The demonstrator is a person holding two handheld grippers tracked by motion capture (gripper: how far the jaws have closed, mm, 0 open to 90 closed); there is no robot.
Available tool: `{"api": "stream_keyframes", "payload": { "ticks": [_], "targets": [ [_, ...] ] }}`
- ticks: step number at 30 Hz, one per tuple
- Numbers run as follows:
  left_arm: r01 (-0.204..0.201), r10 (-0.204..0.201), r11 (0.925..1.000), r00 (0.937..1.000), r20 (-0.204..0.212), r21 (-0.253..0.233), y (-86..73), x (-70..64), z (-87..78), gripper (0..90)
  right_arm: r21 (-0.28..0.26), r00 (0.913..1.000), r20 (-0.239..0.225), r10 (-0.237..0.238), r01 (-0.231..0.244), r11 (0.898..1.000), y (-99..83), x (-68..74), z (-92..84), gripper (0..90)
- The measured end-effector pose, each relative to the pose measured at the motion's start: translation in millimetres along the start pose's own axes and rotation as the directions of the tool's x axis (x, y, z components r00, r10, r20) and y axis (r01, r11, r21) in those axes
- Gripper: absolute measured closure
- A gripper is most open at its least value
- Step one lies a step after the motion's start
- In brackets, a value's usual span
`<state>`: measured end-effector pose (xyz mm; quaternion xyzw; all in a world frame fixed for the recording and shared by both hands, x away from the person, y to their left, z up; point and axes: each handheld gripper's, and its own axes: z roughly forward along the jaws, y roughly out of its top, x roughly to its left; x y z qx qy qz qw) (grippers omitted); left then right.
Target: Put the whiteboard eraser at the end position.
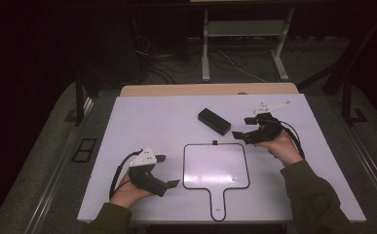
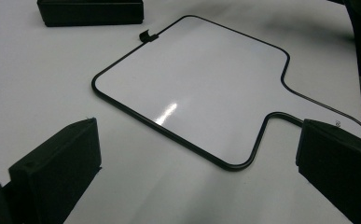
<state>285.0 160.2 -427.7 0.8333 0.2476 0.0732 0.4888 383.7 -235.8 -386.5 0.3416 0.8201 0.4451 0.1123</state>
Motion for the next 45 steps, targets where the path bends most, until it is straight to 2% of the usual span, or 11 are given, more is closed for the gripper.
{"api": "stream_keyframes", "payload": {
  "ticks": [3, 7, 15, 24, 31, 37, 45],
  "targets": [
    [0.002, -0.002, 1.0000, 1.0000, -0.004, -0.005, -0.1, -0.2, -2.1, 0.0, -0.004, 0.9999, 0.012, 0.002, -0.002, 1.000, -9.4, 5.4, -8.5, 13.6],
    [0.004, -0.004, 1.0000, 0.9999, -0.010, -0.005, -2.0, 0.0, -3.5, 0.0, -0.017, 0.9999, -0.007, 0.015, -0.015, 1.000, -22.3, 10.7, -18.8, 13.6],
    [0.019, -0.020, 0.9997, 0.9995, -0.025, -0.014, -4.8, 3.9, -5.1, 0.0, -0.034, 0.9995, 0.025, 0.020, -0.020, 0.999, -45.5, 17.6, -33.7, 13.6],
    [0.026, -0.027, 0.9995, 0.9989, -0.038, -0.019, -6.5, 5.4, -10.3, 0.0, -0.083, 0.9982, 0.057, 0.020, -0.016, 0.996, -71.7, 29.4, -49.7, 13.5],
    [0.021, -0.022, 0.9996, 0.9988, -0.043, -0.021, -6.5, 5.5, -12.7, 0.0, -0.126, 0.9954, 0.074, 0.060, -0.051, 0.991, -95.0, 34.2, -61.4, 13.5],
    [0.021, -0.021, 0.9996, 0.9989, -0.042, -0.019, -6.8, 3.8, -13.3, 0.0, -0.124, 0.9953, 0.063, 0.073, -0.065, 0.990, -108.8, 39.2, -68.3, 13.5],
    [0.034, -0.035, 0.9992, 0.9986, -0.040, -0.019, -8.8, 2.6, -13.8, 0.0, -0.116, 0.9943, 0.073, 0.078, -0.069, 0.991, -121.2, 43.5, -75.8, 13.5]
  ]
}}
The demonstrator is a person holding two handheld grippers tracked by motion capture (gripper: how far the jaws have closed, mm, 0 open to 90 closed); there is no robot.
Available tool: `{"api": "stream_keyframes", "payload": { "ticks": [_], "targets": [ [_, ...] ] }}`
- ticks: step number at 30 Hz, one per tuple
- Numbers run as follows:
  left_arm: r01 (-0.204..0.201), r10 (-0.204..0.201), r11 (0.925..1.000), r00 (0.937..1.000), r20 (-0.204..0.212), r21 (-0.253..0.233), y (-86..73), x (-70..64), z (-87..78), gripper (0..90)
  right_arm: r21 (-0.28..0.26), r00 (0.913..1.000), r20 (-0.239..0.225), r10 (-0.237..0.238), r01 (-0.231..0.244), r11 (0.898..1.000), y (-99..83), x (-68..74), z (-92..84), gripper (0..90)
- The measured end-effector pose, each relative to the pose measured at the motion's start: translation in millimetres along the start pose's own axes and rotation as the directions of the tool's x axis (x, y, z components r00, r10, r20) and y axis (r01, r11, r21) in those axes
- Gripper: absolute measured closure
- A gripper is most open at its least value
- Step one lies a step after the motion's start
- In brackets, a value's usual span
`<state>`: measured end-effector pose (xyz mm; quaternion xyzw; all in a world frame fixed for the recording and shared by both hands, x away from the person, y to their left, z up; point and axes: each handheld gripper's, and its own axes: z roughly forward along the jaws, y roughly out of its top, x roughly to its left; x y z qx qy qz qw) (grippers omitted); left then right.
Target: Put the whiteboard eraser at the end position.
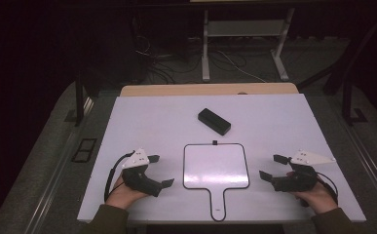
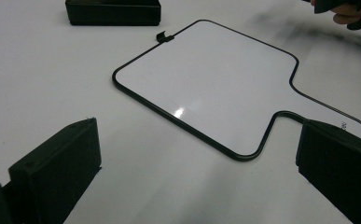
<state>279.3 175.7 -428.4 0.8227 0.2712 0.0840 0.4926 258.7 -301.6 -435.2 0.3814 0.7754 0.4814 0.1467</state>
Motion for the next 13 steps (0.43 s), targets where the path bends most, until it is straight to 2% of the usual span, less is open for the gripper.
{"api": "stream_keyframes", "payload": {
  "ticks": [5, 13],
  "targets": [
    [0.003, -0.003, 1.0000, 1.0000, 0.001, 0.004, -0.7, -1.0, 1.2, 0.0, 0.030, 0.9996, 0.011, -0.025, 0.025, 0.999, -7.5, -1.4, -0.5, 13.5],
    [0.008, -0.008, 1.0000, 1.0000, -0.001, 0.005, -1.4, 0.1, 2.4, 0.0, 0.019, 0.9999, 0.006, -0.015, 0.014, 1.000, -6.8, -3.5, -0.2, 13.5]
  ]
}}
